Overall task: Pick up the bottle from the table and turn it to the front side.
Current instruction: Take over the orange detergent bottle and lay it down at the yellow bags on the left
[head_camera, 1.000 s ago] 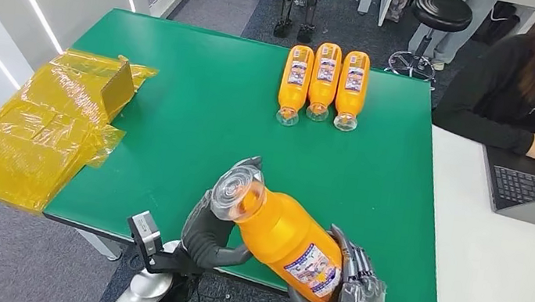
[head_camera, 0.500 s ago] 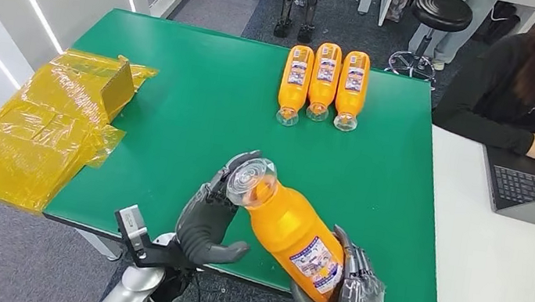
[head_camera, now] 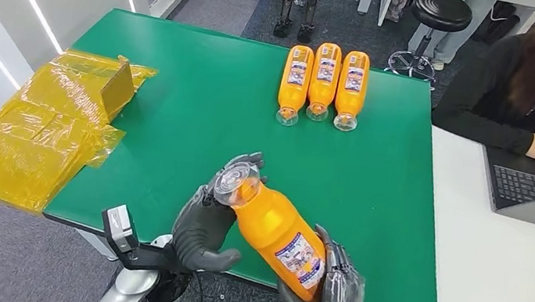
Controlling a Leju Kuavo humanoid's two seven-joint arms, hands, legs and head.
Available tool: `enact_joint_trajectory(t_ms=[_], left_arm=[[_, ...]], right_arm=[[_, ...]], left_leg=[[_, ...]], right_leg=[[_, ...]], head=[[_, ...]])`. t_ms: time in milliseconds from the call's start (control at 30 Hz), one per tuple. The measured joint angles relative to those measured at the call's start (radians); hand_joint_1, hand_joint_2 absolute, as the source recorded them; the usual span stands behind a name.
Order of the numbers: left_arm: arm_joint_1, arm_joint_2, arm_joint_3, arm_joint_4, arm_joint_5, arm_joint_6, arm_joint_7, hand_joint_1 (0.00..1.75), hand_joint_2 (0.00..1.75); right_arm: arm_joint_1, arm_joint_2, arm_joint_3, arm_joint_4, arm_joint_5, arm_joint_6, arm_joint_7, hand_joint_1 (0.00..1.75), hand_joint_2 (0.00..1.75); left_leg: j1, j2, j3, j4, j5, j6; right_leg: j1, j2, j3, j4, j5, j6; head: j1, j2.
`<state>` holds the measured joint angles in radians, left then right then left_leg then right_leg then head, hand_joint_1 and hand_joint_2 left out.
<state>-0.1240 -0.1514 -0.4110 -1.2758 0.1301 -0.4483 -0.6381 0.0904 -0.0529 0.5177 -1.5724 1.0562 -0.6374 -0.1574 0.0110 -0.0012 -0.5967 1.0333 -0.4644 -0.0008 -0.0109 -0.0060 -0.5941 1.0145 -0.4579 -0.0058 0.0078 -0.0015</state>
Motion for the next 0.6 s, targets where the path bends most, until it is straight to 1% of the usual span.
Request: enact_joint_trajectory(t_ms=[200,233,267,300,367,400,433,533,600], left_arm=[[0.015,0.000,-0.029,-0.021,0.016,-0.001,0.016,0.00,1.75],[0.016,0.000,-0.032,-0.024,0.019,-0.001,0.019,0.03,1.75],[0.017,0.000,-0.035,-0.026,0.021,0.000,0.020,0.16,1.75],[0.018,0.000,-0.036,-0.027,0.024,0.001,0.021,0.46,1.75],[0.018,0.000,-0.038,-0.028,0.030,0.006,0.022,1.11,1.75],[0.018,0.000,-0.038,-0.028,0.034,0.009,0.022,1.34,1.75],[0.018,0.000,-0.038,-0.028,0.037,0.012,0.022,1.48,1.75],[0.017,0.001,-0.038,-0.028,0.046,0.019,0.022,1.75,1.75],[0.015,0.004,-0.038,-0.028,0.049,0.023,0.021,1.75,1.75]], right_arm=[[-0.042,0.004,0.048,0.058,-0.032,0.005,-0.027,1.75,1.75],[-0.049,0.004,0.055,0.066,-0.032,0.006,-0.029,1.75,1.75],[-0.054,0.004,0.061,0.072,-0.032,0.007,-0.031,1.75,1.75],[-0.059,0.004,0.066,0.078,-0.033,0.009,-0.033,1.75,1.75],[-0.070,0.004,0.077,0.091,-0.037,0.016,-0.041,1.75,1.75],[-0.076,0.005,0.083,0.098,-0.041,0.019,-0.045,1.75,1.75],[-0.082,0.006,0.089,0.107,-0.046,0.022,-0.049,1.75,1.75],[-0.099,0.012,0.103,0.136,-0.060,0.026,-0.056,1.75,1.75],[-0.109,0.018,0.108,0.153,-0.068,0.030,-0.059,1.75,1.75]], left_leg=[[0.000,0.000,0.000,0.000,0.000,0.000],[0.000,0.000,0.000,0.000,0.000,0.000],[0.000,0.000,0.000,0.000,0.000,0.000],[0.000,0.000,0.000,0.000,0.000,0.000],[0.000,0.000,0.000,0.000,0.000,0.000],[0.000,0.001,0.000,0.000,0.000,0.000],[0.000,0.001,0.000,0.000,0.000,0.000],[0.000,0.001,0.000,0.000,0.000,0.000],[0.000,0.001,0.000,0.000,0.000,0.000]], right_leg=[[0.000,0.000,0.000,0.000,0.000,0.000],[0.000,0.000,0.000,0.000,0.000,0.000],[0.000,0.000,0.000,0.000,0.000,0.000],[0.000,0.000,0.000,0.000,0.000,0.000],[0.000,0.000,0.000,0.000,0.000,0.000],[0.000,0.000,0.000,0.000,0.000,0.000],[0.000,0.001,0.000,0.000,0.000,0.000],[0.000,0.000,0.000,0.000,0.000,0.000],[0.000,0.001,0.000,0.000,0.000,0.000]], head=[[0.000,0.000],[0.001,0.000],[0.001,0.000],[0.001,0.000],[0.000,0.000],[0.000,0.000],[0.000,0.000],[0.001,0.000],[0.001,0.000]])
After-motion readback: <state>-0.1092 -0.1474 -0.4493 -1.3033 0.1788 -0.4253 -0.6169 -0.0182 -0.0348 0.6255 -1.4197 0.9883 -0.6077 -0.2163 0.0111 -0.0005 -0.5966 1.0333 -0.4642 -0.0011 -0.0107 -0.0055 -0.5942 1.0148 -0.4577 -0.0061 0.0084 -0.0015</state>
